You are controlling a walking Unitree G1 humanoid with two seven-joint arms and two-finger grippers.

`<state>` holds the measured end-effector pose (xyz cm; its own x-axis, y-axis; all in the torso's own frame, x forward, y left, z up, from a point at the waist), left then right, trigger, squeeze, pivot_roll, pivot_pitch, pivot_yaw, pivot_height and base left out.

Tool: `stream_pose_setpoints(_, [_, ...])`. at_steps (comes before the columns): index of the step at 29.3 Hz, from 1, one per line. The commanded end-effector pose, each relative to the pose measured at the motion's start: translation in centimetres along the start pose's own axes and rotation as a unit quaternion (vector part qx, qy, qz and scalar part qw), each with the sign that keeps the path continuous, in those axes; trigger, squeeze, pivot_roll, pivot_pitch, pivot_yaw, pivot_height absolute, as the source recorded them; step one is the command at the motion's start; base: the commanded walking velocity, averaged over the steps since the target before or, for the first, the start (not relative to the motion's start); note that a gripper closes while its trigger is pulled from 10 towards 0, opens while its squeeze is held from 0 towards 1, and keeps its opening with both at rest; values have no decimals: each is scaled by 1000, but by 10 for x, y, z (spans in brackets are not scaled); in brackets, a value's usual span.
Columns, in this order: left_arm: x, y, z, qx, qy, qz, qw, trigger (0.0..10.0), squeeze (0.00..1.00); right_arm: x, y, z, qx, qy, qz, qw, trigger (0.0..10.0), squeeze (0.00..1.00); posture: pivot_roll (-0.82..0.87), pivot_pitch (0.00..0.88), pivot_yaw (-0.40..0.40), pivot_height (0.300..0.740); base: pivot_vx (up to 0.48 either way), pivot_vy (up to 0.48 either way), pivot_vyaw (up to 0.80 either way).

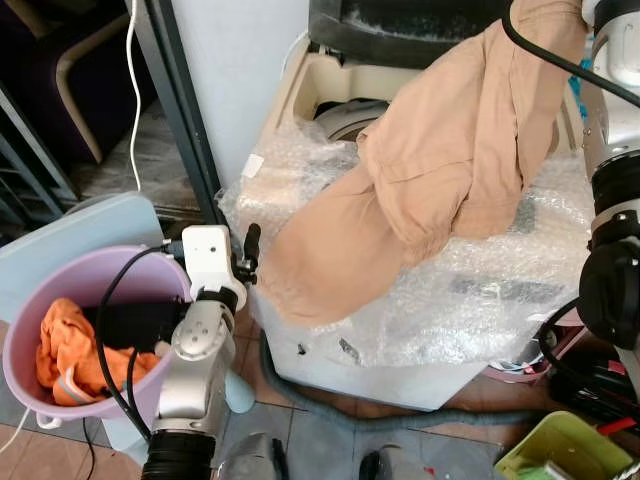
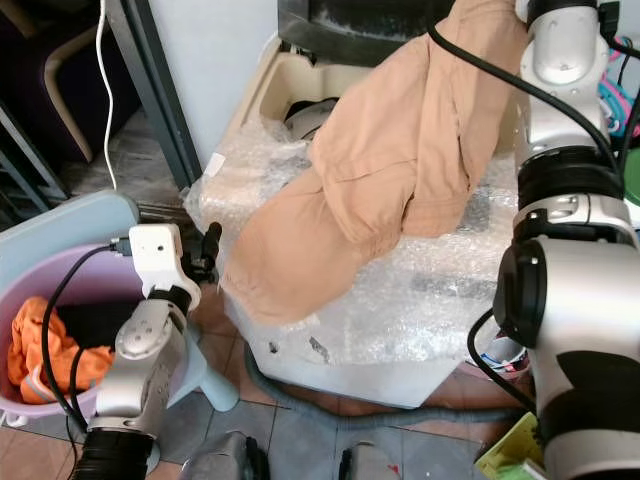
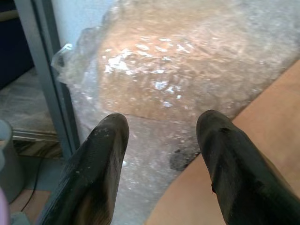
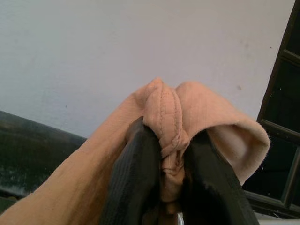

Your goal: Clothes washing

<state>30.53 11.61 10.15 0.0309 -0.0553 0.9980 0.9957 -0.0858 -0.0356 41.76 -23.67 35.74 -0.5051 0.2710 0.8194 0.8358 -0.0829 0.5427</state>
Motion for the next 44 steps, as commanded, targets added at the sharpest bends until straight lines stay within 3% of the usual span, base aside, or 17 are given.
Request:
stream_pose_setpoints(1, [1, -1, 1, 6, -3, 1, 1000, 10000, 0, -5, -1, 19, 48, 22, 15, 999, 10000, 0, -11, 56, -6, 740, 0, 0, 0])
stream_pose_setpoints(4, [1, 0, 1, 7, -3, 2, 1000, 10000, 0, -28, -12, 37, 100, 32, 68, 992, 10000, 0, -15, 59, -4, 740, 0, 0, 0])
stream_pose_setpoints(6, [1, 0, 1, 6, -2, 3, 1000, 10000, 0, -59, -30, 57, 165, 32, 135, 977, 10000, 0, -18, 60, -3, 740, 0, 0, 0])
stream_pose_setpoints(10, [1, 0, 1, 4, -1, 3, 1000, 10000, 0, -71, -41, 64, 189, 19, 149, 971, 10000, 0, -17, 61, -1, 740, 0, 0, 0])
stream_pose_setpoints(21, [1, -1, -1, 2, 0, 2, 1000, 10000, 0, -63, -39, 62, 190, 67, 127, 971, 10000, 0, -16, 56, -3, 740, 0, 0, 0])
stream_pose_setpoints(27, [1, -2, -1, 1, -2, 1, 1000, 10000, 0, -53, -39, 77, 223, 94, 90, 966, 10000, 0, -17, 57, -2, 740, 0, 0, 0])
stream_pose_setpoints(28, [1, -2, -1, 0, -2, 1, 1000, 10000, 0, -50, -39, 84, 238, 105, 89, 962, 10000, 0, -16, 56, -3, 740, 0, 0, 0])
stream_pose_setpoints(29, [1, -1, -1, 0, -3, 0, 1000, 10000, 0, -46, -41, 101, 284, 125, 95, 946, 10000, 0, -14, 56, -5, 740, 0, 0, 0])
stream_pose_setpoints(30, [1, -1, -1, 0, -3, 0, 1000, 10000, 0, -46, -41, 101, 284, 125, 95, 946, 10000, 0, -14, 56, -5, 740, 0, 0, 0])
stream_pose_setpoints(31, [2, -1, -1, -1, -4, -1, 1000, 10000, 0, -46, -44, 111, 315, 133, 104, 934, 10000, 0, -13, 57, -6, 740, 0, 0, 0])
stream_pose_setpoints(37, [0, -4, -2, 0, -3, 2, 1000, 10000, 0, -52, -64, 145, 392, 109, 111, 907, 10000, 0, 5, 60, -12, 740, 0, 0, 0])
stream_pose_setpoints(40, [0, -7, -1, 2, -2, 3, 1000, 10000, 0, -54, -61, 148, 367, 92, 119, 918, 10000, 0, 15, 64, -13, 740, 0, 0, 0])
stream_pose_setpoints(42, [0, -9, -1, 4, -1, 4, 1000, 10000, 0, -53, -52, 140, 334, 83, 129, 930, 10000, 0, 22, 68, -14, 740, 0, 0, 0])
stream_pose_setpoints(44, [0, -12, 0, 2, 1, 4, 1000, 10000, 0, -43, -31, 118, 267, 82, 132, 951, 10000, 0, 28, 76, -17, 740, 0, 0, 0])
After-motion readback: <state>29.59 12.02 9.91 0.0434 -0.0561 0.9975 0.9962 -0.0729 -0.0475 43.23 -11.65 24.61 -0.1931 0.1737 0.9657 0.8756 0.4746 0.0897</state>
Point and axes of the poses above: a point about 5 cm out from each wrist's last joint towards the gripper, its own y axis pointing out of the wrist towards the gripper, its own x axis along the axis of the wrist's last joint, z = x × y, the point moved 2 cm from there along y, pointing out of the wrist towards the gripper, and after that the axes turned 9 degrees about y, right-handed, at the moved point
